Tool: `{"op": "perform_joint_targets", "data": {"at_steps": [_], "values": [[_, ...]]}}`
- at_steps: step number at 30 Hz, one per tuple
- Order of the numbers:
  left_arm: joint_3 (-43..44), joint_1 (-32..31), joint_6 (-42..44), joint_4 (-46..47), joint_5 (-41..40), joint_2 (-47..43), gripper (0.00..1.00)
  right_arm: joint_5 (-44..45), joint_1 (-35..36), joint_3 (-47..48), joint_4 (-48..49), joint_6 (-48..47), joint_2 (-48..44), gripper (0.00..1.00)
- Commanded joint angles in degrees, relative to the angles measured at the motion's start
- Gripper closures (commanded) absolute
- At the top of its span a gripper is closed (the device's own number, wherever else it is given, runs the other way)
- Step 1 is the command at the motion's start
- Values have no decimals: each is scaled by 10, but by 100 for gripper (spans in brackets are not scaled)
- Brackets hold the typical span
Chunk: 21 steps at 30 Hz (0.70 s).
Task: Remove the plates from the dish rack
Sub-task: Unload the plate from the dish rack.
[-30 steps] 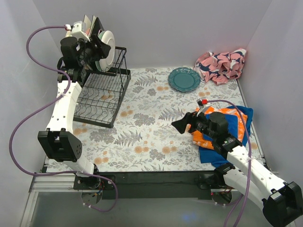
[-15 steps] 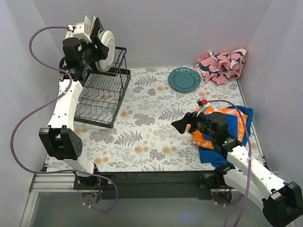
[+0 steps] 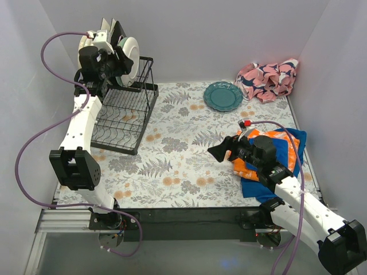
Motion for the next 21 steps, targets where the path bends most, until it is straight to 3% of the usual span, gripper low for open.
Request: {"op": "perform_joint_targets", "data": {"at_steps": [1, 20, 21], "values": [[-5, 2, 15, 0, 19, 17, 52, -2, 3, 4, 32, -2, 0, 8], [-5, 2, 57, -3, 26, 44, 56, -1, 3, 3, 31, 0, -3, 8], [-5, 2, 59, -2, 26, 44, 62, 0, 3, 3, 32, 0, -3, 8]]}}
